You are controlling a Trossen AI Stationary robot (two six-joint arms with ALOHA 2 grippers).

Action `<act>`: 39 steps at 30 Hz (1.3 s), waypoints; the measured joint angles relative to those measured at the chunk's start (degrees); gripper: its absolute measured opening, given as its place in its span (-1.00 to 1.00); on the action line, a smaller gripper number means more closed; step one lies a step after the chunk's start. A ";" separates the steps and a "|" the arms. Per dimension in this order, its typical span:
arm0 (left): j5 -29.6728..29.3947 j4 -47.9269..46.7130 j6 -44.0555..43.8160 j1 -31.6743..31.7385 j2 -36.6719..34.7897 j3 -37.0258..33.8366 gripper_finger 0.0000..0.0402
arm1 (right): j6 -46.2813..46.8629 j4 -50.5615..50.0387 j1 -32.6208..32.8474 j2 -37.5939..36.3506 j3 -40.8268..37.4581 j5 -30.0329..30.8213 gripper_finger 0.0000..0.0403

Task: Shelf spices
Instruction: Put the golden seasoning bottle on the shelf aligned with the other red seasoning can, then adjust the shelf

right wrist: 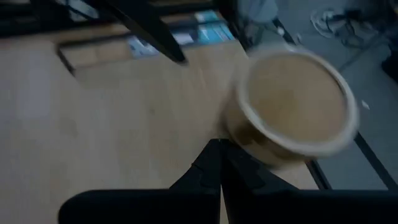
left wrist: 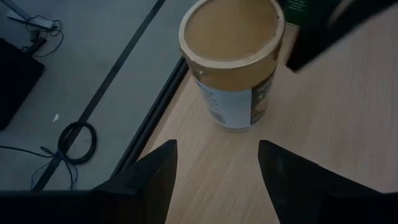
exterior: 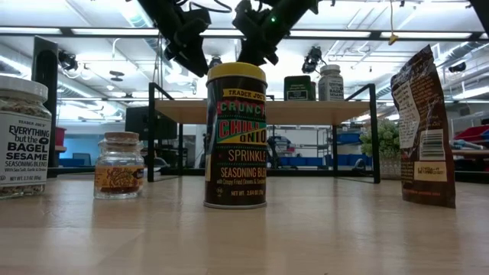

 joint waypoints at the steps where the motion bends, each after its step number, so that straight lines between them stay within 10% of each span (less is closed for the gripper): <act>1: 0.00 0.00 0.00 0.00 0.00 0.00 0.14 | -0.01 0.26 0.16 0.00 0.00 -0.04 -1.00; 14: 0.40 -4.98 0.30 0.00 0.00 -0.10 0.14 | 3.24 -10.68 5.53 -3.90 0.00 0.58 -1.00; 39: -0.16 3.60 0.75 -1.40 0.00 -11.17 0.14 | 26.07 -13.29 30.30 -5.84 -14.73 25.34 -1.00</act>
